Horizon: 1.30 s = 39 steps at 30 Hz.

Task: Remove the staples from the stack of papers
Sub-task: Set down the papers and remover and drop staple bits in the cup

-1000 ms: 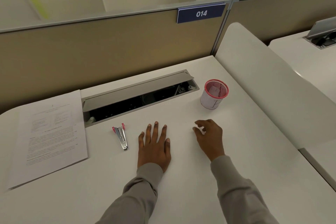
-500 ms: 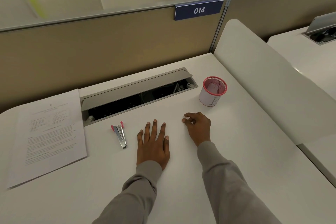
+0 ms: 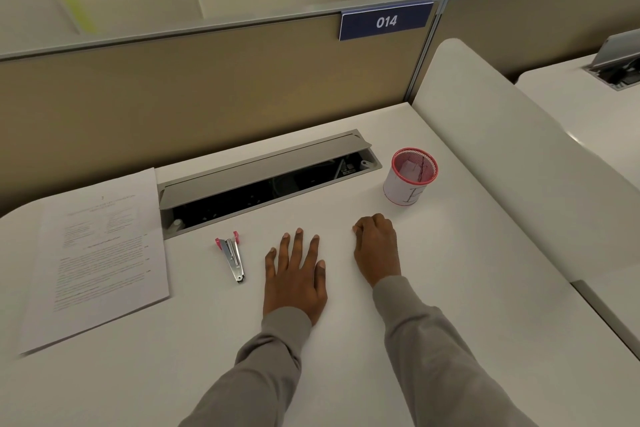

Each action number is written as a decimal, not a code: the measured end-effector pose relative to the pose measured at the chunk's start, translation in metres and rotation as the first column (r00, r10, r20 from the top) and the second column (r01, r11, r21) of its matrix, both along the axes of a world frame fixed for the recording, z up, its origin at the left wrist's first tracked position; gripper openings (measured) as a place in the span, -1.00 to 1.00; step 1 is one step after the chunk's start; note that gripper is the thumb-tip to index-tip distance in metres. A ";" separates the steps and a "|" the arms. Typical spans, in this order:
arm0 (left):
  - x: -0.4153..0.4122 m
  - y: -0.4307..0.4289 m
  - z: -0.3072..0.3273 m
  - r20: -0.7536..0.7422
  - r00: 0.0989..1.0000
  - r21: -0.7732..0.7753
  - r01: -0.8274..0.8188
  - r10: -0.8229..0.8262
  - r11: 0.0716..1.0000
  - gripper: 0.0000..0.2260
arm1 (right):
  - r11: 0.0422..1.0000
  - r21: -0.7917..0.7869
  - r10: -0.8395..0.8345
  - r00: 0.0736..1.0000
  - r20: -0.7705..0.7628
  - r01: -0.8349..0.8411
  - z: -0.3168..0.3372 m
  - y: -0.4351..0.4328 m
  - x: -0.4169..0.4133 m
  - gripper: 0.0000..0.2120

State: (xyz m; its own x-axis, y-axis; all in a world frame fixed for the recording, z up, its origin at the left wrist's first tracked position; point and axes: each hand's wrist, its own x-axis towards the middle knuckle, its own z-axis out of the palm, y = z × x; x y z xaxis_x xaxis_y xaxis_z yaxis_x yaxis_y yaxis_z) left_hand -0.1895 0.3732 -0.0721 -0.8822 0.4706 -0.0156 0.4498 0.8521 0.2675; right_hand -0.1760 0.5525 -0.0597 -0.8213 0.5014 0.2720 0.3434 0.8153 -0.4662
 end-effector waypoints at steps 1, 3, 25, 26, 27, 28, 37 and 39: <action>0.000 0.000 0.000 0.000 1.000 0.001 -0.002 0.002 1.000 -0.49 | 1.000 0.020 0.018 1.000 0.026 -0.019 0.000 0.002 -0.001 -0.93; 0.001 0.000 0.001 -0.003 1.000 0.005 -0.004 0.004 1.000 -0.49 | 0.997 -0.054 0.061 0.996 0.060 -0.057 0.003 0.008 -0.002 -0.92; -0.001 0.001 -0.003 -0.023 1.000 -0.002 -0.003 0.003 1.000 -0.50 | 0.982 0.024 -0.175 0.955 -0.240 0.187 0.110 0.096 -0.013 -0.81; 0.000 0.001 -0.003 -0.021 1.000 -0.007 -0.001 0.000 1.000 -0.50 | 0.984 0.037 -0.158 0.951 -0.265 0.173 0.107 0.087 -0.007 -0.84; 0.000 0.001 -0.003 -0.022 1.000 -0.012 0.002 -0.002 1.000 -0.50 | 0.989 0.042 -0.122 0.953 -0.276 0.139 0.102 0.077 -0.003 -0.86; 0.000 0.000 -0.003 -0.023 1.000 -0.014 0.002 -0.002 1.000 -0.50 | 0.996 0.033 -0.073 0.960 -0.271 0.085 0.094 0.066 0.002 -0.88; 0.000 0.000 0.000 0.002 1.000 0.002 0.000 0.000 1.000 -0.48 | 0.968 -0.251 0.057 0.991 0.121 -0.025 0.022 0.021 0.025 -0.89; 0.000 0.000 0.000 0.002 1.000 -0.001 0.000 0.000 1.000 -0.47 | 0.975 -0.224 0.047 0.989 0.142 -0.014 0.021 0.018 0.024 -0.97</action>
